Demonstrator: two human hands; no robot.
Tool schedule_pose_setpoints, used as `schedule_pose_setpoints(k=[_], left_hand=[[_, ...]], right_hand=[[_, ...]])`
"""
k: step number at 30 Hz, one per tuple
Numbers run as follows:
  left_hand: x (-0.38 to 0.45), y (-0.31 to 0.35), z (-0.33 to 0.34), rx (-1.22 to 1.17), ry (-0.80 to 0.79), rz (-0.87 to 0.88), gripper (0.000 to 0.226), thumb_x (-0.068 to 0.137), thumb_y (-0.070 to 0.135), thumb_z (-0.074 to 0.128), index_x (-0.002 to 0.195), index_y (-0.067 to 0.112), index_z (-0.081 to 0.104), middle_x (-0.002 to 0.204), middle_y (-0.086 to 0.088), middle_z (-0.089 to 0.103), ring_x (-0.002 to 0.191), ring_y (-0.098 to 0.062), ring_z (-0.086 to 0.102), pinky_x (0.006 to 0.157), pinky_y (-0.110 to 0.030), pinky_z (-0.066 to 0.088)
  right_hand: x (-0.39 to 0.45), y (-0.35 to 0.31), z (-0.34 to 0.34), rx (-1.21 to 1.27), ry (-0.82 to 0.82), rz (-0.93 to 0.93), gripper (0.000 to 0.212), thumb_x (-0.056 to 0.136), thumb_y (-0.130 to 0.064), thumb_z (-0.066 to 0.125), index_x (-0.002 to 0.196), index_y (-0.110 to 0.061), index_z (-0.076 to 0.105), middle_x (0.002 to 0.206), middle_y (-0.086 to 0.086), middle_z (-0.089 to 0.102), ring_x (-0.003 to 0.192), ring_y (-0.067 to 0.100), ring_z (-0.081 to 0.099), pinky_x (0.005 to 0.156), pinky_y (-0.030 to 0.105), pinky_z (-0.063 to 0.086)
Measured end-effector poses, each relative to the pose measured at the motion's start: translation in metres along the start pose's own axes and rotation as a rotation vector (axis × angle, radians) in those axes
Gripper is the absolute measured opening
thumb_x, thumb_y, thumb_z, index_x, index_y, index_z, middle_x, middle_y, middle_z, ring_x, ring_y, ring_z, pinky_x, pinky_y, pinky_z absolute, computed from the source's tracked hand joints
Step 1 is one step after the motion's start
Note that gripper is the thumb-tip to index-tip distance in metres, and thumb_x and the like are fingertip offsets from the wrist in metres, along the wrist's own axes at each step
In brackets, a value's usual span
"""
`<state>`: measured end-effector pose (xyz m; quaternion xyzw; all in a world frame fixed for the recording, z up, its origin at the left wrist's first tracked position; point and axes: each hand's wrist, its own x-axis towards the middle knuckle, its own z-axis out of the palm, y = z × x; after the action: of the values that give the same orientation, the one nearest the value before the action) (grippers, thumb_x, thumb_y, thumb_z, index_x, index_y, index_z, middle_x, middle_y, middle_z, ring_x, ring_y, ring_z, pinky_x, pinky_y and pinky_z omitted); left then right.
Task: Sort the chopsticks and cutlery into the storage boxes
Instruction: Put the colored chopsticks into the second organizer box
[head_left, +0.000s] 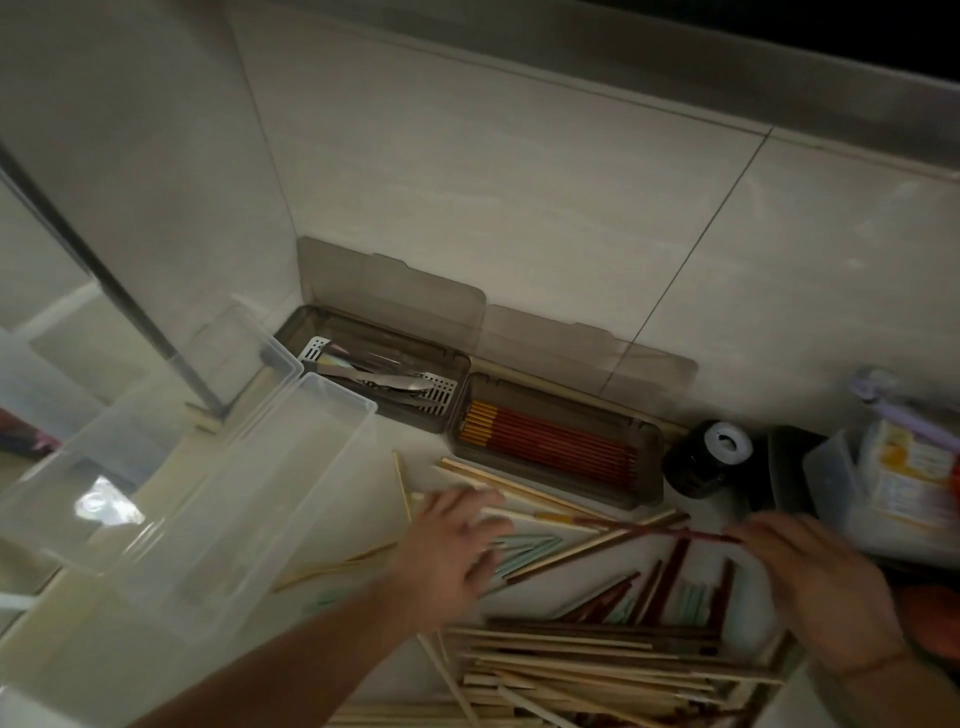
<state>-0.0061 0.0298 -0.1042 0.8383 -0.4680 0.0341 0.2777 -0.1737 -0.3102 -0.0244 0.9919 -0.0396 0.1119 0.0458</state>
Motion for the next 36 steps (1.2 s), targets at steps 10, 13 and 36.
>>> schedule_pose_setpoints(k=[10,13,36], left_hand=[[0.034,-0.029,-0.027,-0.209,0.113,-0.512,0.046,0.092,0.019,0.060,0.137,0.017,0.052,0.144,0.002,0.046,0.131,-0.016,0.044,0.110,-0.027,0.033],[0.034,-0.032,-0.028,-0.230,0.092,-0.531,0.047,0.093,0.017,0.058,0.139,0.018,0.049,0.142,0.001,0.048,0.131,-0.015,0.044,0.111,-0.024,0.031],[0.035,-0.038,-0.028,-0.083,-0.048,-0.475,0.049,0.093,0.025,0.056,0.141,0.020,0.049,0.150,0.004,0.038,0.137,-0.016,0.034,0.112,-0.034,0.027]], right_hand=[[0.102,-0.043,0.012,0.164,-0.164,0.154,0.022,0.079,-0.006,0.072,0.093,-0.022,0.076,0.090,0.003,0.069,0.075,0.030,0.066,0.057,0.041,0.055],[0.131,-0.057,0.018,0.127,-0.281,0.128,0.022,0.085,-0.011,0.067,0.101,-0.024,0.075,0.103,0.003,0.068,0.094,0.028,0.064,0.073,0.034,0.052],[0.176,-0.071,0.050,-0.053,-0.796,-0.073,0.020,0.089,-0.028,0.053,0.083,-0.041,0.067,0.105,-0.014,0.067,0.094,0.009,0.061,0.082,0.023,0.049]])
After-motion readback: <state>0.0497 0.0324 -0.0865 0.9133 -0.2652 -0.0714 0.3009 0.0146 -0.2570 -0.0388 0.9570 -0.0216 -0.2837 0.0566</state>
